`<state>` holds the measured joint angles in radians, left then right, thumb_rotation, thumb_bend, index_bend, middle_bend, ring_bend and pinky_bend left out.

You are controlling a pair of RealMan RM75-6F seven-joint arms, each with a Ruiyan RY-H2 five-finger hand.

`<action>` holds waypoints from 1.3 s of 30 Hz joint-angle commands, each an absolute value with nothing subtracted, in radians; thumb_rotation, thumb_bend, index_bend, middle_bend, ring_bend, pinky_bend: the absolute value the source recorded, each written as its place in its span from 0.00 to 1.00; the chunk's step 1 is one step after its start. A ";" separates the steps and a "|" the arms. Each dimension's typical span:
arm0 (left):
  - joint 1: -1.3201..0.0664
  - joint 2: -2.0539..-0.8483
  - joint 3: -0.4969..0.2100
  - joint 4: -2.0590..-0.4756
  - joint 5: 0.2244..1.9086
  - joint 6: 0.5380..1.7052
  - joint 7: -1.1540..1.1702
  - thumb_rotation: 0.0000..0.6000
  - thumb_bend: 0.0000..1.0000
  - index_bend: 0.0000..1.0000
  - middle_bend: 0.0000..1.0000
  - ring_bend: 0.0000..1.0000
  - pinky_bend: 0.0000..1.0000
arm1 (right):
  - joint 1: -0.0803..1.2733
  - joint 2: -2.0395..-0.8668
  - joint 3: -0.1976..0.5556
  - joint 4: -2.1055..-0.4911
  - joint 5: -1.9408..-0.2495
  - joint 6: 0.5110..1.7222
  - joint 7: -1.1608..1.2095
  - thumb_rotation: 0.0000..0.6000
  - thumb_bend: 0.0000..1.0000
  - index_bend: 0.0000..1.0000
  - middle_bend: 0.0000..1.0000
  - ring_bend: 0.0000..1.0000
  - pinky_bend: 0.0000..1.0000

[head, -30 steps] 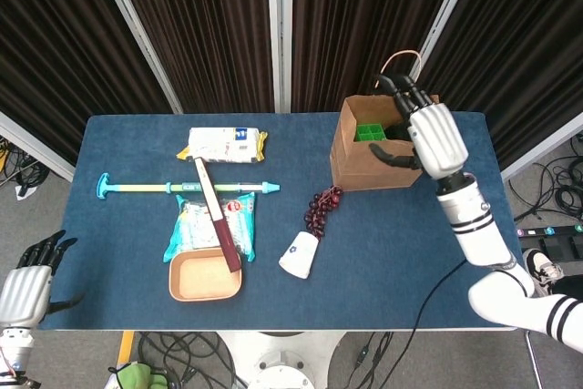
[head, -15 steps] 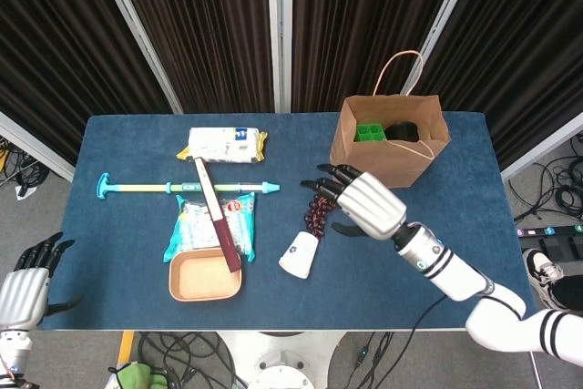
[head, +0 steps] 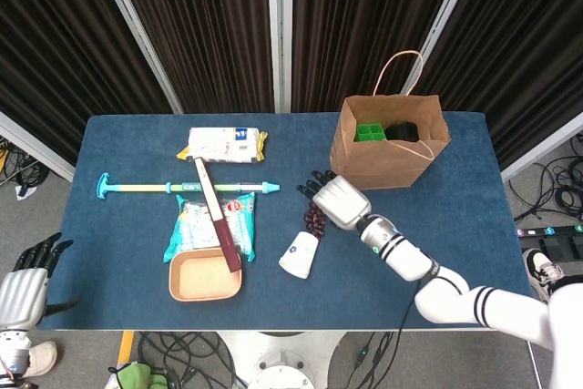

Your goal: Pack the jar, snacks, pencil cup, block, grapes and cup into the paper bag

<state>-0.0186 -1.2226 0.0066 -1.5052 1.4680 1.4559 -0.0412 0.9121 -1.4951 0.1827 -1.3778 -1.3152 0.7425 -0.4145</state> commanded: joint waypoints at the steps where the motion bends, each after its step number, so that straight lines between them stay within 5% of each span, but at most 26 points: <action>1: -0.018 -1.222 0.005 -1.506 1.467 1.456 -0.041 1.00 0.04 0.22 0.17 0.13 0.14 | 0.952 -1.582 0.157 -1.270 -1.253 0.691 -0.490 1.00 0.04 0.14 0.22 0.10 0.24; 16: -0.012 -1.221 0.009 -1.503 1.463 1.454 -0.053 1.00 0.04 0.22 0.17 0.13 0.14 | 0.971 -1.734 0.115 -1.064 -1.219 0.684 -0.513 1.00 0.14 0.16 0.25 0.11 0.23; 23: -0.006 -1.227 0.013 -1.492 1.464 1.456 -0.062 1.00 0.04 0.22 0.17 0.13 0.14 | 0.964 -1.782 0.099 -0.984 -1.286 0.739 -0.459 1.00 0.25 0.55 0.51 0.33 0.40; 32: 0.000 -1.230 0.013 -1.484 1.462 1.460 -0.071 1.00 0.04 0.22 0.17 0.13 0.14 | 0.954 -1.792 0.079 -0.968 -1.386 0.818 -0.367 1.00 0.35 0.67 0.60 0.45 0.59; 39: 0.002 -1.232 0.014 -1.479 1.465 1.461 -0.079 1.00 0.04 0.22 0.17 0.13 0.14 | 0.922 -1.666 0.088 -1.144 -1.481 0.973 -0.301 1.00 0.39 0.69 0.62 0.48 0.67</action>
